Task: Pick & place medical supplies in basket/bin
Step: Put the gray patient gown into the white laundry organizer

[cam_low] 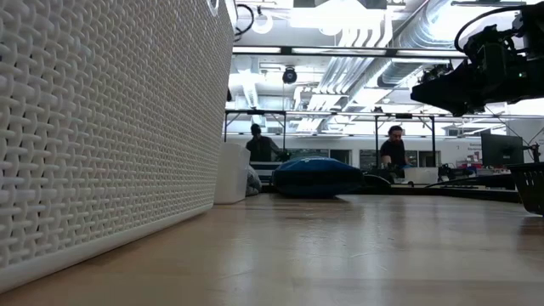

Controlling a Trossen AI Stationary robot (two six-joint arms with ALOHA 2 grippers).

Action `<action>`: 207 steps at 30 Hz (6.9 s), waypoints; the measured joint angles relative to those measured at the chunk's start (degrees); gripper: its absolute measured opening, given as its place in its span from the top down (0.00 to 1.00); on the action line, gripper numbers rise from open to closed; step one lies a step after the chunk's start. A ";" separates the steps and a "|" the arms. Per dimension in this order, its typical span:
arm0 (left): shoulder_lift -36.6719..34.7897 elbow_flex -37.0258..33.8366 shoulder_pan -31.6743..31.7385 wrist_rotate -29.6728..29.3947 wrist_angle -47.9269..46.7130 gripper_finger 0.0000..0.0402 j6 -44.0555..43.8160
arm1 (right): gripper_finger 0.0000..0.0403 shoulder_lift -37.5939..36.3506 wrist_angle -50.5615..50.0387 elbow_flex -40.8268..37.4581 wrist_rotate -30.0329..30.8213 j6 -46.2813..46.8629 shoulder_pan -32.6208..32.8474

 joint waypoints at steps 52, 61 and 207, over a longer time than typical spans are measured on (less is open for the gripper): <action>3.88 3.98 8.81 6.41 -16.82 0.40 -32.99 | 0.66 0.00 0.02 -0.01 0.00 0.00 -0.01; 3.88 3.96 9.15 6.45 -16.87 0.40 -28.31 | 0.66 0.00 0.02 0.00 0.00 0.00 0.01; 4.45 -27.87 11.18 15.28 15.50 0.02 -53.61 | 0.66 -0.02 0.04 -0.01 0.02 0.00 0.01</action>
